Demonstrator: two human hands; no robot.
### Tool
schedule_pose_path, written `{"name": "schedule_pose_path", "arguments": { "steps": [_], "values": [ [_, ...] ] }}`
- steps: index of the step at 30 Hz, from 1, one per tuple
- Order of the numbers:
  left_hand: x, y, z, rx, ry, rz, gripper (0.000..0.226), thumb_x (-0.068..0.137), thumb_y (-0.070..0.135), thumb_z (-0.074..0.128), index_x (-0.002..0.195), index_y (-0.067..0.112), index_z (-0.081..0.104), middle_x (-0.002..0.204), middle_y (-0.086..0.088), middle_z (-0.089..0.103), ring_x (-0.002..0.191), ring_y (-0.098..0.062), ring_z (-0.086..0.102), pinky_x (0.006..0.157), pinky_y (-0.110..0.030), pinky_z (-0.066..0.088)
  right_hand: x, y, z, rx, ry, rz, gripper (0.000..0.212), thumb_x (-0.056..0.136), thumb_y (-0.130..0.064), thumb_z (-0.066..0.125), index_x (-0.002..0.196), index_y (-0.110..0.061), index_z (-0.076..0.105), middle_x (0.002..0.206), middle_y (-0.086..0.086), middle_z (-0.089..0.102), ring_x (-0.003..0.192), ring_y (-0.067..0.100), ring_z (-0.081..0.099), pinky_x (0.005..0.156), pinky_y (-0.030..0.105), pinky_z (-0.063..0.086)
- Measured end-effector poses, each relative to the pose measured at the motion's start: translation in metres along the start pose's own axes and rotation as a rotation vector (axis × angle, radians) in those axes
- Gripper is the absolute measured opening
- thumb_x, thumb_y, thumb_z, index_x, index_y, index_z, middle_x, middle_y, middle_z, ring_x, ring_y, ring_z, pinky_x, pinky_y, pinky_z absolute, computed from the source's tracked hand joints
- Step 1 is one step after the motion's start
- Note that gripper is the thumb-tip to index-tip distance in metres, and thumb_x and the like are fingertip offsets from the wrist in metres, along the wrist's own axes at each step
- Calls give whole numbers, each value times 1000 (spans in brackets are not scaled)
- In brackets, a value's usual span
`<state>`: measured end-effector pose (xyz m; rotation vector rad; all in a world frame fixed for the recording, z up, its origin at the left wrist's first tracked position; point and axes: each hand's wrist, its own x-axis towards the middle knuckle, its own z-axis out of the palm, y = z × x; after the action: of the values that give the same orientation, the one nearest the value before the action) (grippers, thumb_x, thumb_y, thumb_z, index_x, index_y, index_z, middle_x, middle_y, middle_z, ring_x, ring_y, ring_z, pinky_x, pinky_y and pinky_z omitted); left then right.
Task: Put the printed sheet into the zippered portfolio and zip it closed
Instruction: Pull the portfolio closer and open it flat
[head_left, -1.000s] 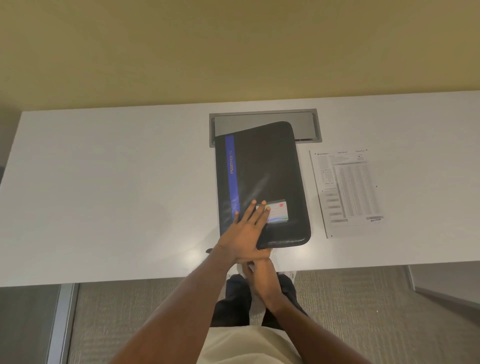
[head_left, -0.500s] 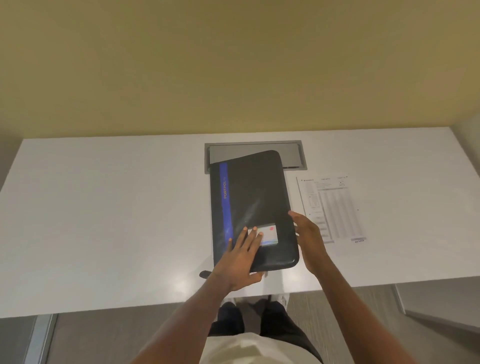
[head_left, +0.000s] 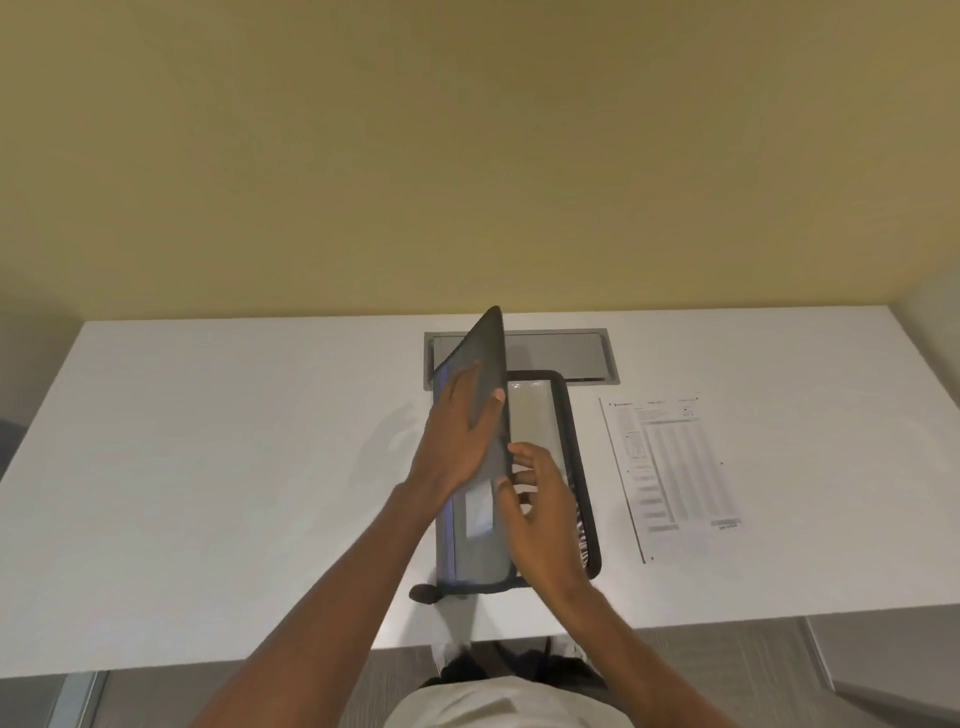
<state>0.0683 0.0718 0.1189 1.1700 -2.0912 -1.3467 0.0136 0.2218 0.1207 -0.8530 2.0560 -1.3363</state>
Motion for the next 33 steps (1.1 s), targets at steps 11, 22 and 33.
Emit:
{"name": "schedule_pose_path", "arguments": {
  "steps": [11, 22, 33],
  "values": [
    [4, -18, -71, 233, 115, 128, 59, 96, 7, 64, 151, 20, 44, 139, -4, 51, 104, -12, 59, 91, -22, 47, 14, 5, 35, -137, -188, -70, 39, 102, -36, 55, 140, -35, 46, 138, -20, 56, 123, 4, 57, 106, 27, 51],
    [-8, -87, -131, 408, 340, -192, 63, 98, 1, 62, 154, 16, 40, 143, -9, 42, 114, -26, 59, 98, -34, 52, 62, 94, 40, -831, -449, 127, 77, 96, -40, 65, 159, -25, 23, 168, 4, 21, 153, 27, 26, 122, 41, 32],
    [-19, -156, -133, 701, 167, -439, 78, 90, 17, 74, 155, 7, 33, 157, -22, 32, 140, -44, 34, 111, -57, 41, 68, 110, 55, -1091, -547, 30, 76, 92, -38, 72, 153, -25, 29, 162, 7, 28, 145, 28, 37, 115, 41, 42]
  ]
}}
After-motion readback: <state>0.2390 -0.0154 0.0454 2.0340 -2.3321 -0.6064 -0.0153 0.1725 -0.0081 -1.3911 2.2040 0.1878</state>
